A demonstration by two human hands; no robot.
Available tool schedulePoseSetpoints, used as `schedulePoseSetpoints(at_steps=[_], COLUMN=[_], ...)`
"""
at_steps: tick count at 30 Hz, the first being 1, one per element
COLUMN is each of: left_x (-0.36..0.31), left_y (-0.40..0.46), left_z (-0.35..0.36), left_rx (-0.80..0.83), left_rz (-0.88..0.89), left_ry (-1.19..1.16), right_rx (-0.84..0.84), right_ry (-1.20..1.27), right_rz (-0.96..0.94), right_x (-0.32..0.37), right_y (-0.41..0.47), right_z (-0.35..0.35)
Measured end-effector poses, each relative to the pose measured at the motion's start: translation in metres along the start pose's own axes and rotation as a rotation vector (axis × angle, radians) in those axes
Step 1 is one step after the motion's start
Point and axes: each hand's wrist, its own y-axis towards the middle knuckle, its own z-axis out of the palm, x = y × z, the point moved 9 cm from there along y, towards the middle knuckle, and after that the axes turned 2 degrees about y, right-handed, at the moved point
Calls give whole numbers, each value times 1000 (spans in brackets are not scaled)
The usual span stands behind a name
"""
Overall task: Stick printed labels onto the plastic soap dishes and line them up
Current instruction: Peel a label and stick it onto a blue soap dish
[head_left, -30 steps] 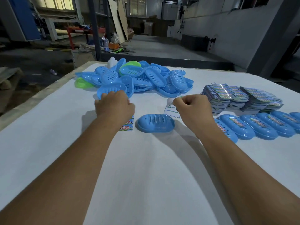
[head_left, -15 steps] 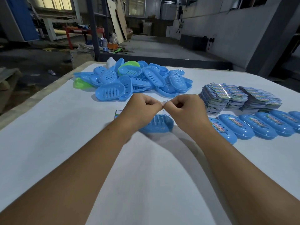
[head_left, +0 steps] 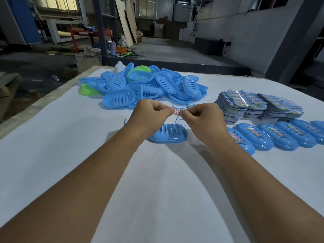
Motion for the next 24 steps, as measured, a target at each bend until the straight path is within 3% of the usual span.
schedulePoseSetpoints(at_steps=[5, 11, 17, 24], left_x=[5, 16, 13, 10], left_y=[0, 3, 1, -4], left_z=[-1, -13, -15, -12], left_rx=[8, 71, 147, 187], left_rz=[-45, -163, -136, -156], left_ry=[26, 268, 469, 554], right_rx=[34, 180, 291, 296], right_ry=[56, 179, 31, -38], right_rz=[64, 209, 190, 147], right_x=[-5, -17, -16, -13], right_y=[1, -2, -8, -7], right_z=[0, 11, 20, 23])
